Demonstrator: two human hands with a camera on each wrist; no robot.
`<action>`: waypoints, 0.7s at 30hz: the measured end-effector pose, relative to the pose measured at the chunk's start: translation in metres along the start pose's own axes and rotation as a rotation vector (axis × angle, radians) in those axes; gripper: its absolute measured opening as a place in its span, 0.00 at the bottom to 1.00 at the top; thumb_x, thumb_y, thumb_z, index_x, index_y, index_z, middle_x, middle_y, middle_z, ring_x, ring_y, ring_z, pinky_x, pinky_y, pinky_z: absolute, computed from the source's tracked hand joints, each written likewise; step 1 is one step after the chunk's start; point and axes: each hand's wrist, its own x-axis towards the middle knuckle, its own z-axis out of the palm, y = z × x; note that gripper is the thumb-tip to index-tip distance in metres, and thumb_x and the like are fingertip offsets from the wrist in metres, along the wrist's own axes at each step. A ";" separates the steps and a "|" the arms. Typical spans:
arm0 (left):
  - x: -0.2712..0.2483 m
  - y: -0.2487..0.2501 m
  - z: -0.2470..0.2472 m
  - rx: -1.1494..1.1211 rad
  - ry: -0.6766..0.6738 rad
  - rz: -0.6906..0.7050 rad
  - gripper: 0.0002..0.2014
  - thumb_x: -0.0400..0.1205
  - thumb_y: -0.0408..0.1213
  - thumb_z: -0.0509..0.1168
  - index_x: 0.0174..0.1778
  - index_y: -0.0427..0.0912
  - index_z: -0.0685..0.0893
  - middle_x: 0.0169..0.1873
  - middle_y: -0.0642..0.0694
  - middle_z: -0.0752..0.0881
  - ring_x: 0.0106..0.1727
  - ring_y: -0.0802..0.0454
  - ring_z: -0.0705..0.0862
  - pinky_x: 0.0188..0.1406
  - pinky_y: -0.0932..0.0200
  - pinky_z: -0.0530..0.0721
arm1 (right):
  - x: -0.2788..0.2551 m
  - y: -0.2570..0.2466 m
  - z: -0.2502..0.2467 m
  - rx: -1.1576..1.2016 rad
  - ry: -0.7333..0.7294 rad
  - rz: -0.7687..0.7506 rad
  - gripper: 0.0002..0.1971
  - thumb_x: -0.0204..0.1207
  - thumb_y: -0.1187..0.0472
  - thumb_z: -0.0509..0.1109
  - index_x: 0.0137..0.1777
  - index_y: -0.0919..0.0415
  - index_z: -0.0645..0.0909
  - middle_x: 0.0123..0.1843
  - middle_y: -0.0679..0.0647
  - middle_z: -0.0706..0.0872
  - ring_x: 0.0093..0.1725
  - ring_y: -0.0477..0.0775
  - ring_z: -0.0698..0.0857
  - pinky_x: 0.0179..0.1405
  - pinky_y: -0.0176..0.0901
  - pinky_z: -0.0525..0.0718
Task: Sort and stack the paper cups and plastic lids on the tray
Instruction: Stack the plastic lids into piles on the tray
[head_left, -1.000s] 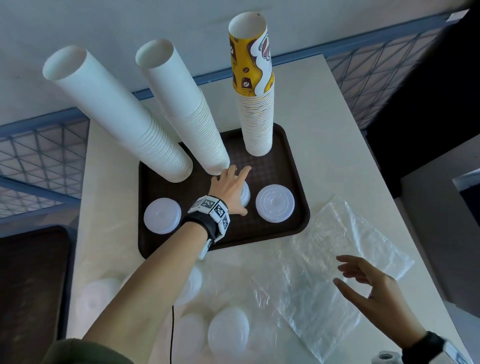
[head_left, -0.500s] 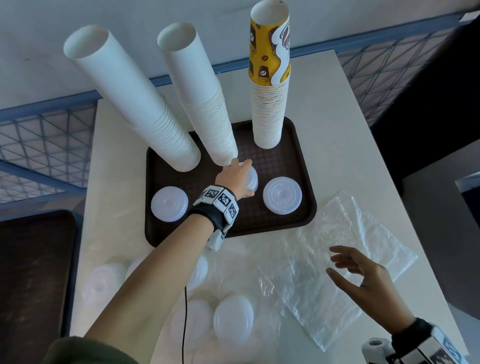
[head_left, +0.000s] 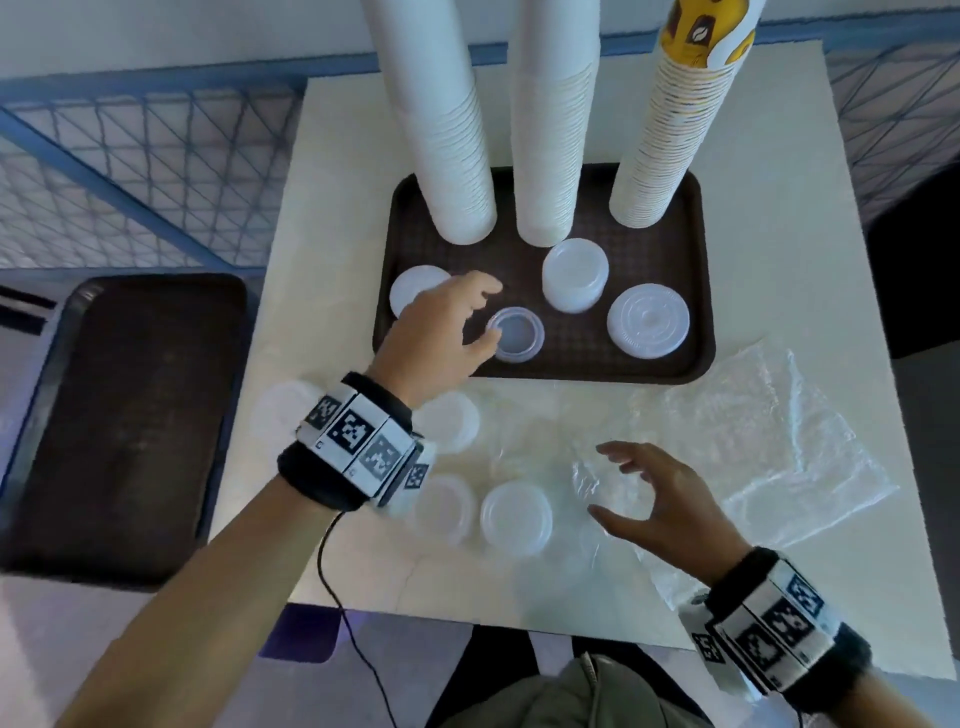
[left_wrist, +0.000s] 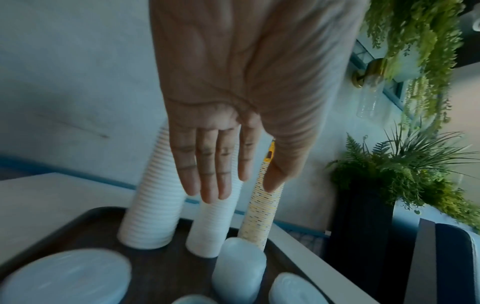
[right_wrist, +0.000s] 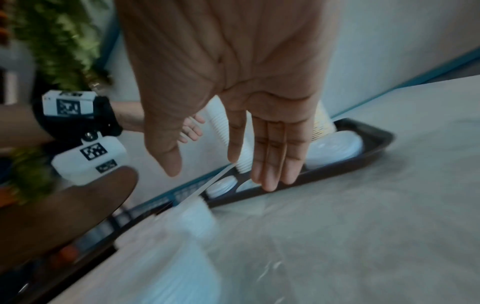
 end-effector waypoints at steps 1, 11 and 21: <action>-0.021 -0.006 -0.001 -0.009 -0.013 -0.025 0.20 0.77 0.34 0.68 0.65 0.40 0.78 0.56 0.42 0.85 0.54 0.53 0.82 0.56 0.55 0.82 | 0.001 -0.007 0.008 -0.043 -0.073 -0.023 0.34 0.63 0.48 0.80 0.69 0.50 0.73 0.62 0.48 0.80 0.58 0.47 0.81 0.59 0.41 0.80; -0.148 -0.057 0.067 0.235 -0.332 -0.328 0.40 0.71 0.54 0.69 0.77 0.50 0.59 0.71 0.48 0.66 0.69 0.49 0.70 0.55 0.55 0.79 | 0.012 -0.042 0.083 -0.443 -0.369 -0.078 0.52 0.63 0.41 0.75 0.81 0.50 0.47 0.80 0.57 0.55 0.79 0.58 0.60 0.74 0.47 0.68; -0.146 -0.074 0.120 0.192 -0.226 -0.411 0.47 0.69 0.55 0.70 0.79 0.46 0.55 0.74 0.44 0.64 0.71 0.44 0.67 0.60 0.52 0.78 | 0.018 -0.036 0.113 -0.455 -0.242 -0.034 0.47 0.65 0.51 0.76 0.74 0.46 0.46 0.73 0.60 0.66 0.70 0.62 0.71 0.62 0.52 0.77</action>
